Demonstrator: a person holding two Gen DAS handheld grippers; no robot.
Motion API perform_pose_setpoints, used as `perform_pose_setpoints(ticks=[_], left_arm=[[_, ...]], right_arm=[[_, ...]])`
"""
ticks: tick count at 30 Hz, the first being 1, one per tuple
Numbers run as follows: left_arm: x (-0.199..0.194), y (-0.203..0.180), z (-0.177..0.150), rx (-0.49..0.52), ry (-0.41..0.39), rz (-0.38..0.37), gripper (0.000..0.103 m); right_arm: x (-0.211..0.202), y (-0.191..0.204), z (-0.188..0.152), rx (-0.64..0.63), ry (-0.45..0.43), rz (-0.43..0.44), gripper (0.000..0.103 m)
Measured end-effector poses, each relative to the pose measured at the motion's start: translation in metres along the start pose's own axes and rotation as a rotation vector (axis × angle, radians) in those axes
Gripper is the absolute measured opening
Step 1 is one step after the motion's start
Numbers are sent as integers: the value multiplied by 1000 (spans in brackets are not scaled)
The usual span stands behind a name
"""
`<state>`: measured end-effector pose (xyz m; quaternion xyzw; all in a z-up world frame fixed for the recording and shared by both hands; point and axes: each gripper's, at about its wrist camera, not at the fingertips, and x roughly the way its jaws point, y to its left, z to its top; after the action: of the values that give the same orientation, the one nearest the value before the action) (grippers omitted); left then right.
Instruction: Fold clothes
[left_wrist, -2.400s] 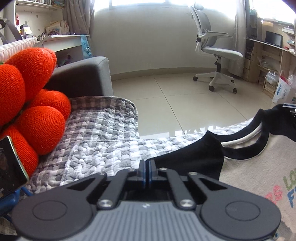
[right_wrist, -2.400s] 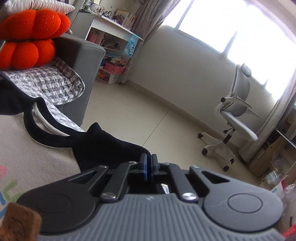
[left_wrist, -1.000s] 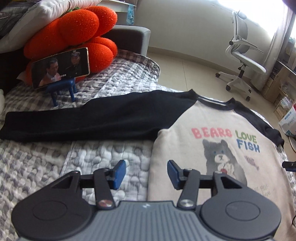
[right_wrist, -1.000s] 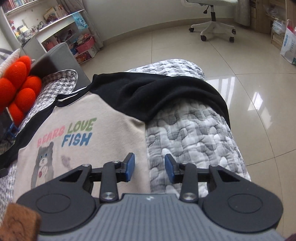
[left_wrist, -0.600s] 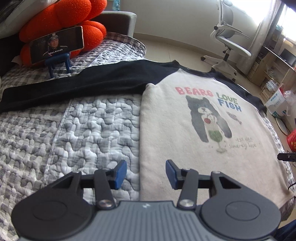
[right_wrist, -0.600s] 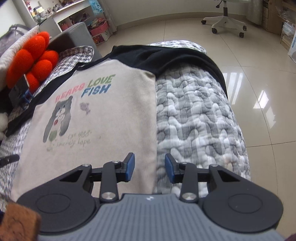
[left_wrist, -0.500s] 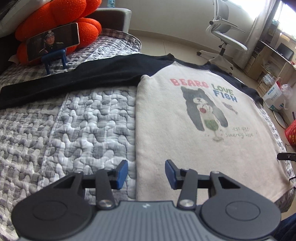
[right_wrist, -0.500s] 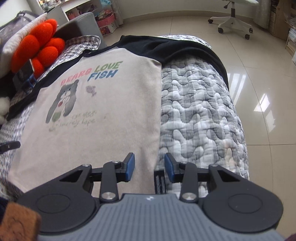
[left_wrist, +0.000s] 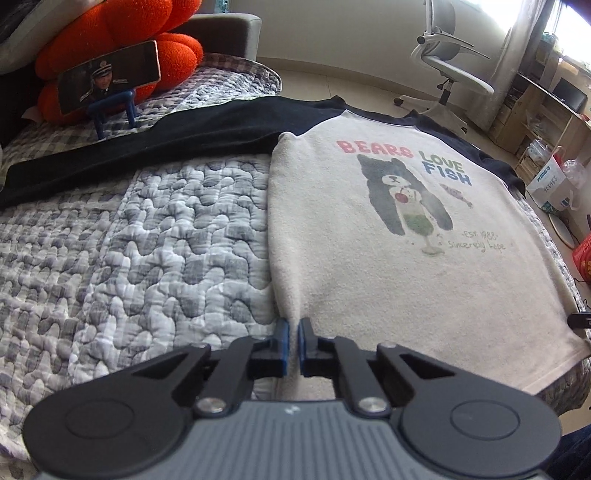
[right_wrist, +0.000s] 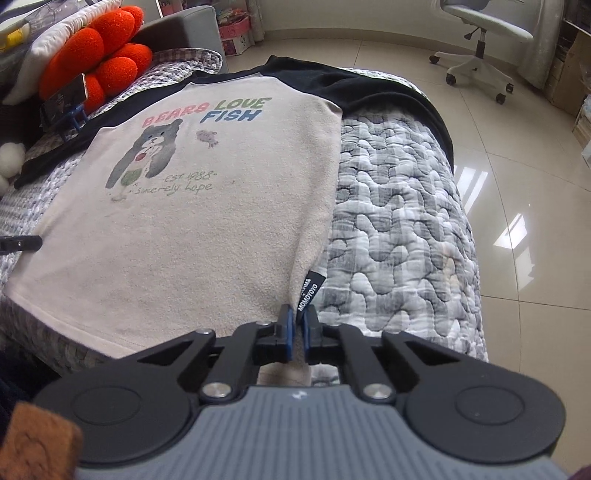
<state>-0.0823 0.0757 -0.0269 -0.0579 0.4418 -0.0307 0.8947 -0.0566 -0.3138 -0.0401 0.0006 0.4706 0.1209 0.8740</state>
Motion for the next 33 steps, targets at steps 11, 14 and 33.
perform_pose_setpoints(ticks=[11,14,33], left_arm=[[-7,-1,-5,51,-1,-19,5],[-3,2,-1,40,16,-9,8],[9,-15,89,-98,-90,81,45]], right_arm=[[-8,-1,-6,0,8,-15,5],[0,-3,-5,18,15,-12,11],[3,-85,71,574,-252,95,31]])
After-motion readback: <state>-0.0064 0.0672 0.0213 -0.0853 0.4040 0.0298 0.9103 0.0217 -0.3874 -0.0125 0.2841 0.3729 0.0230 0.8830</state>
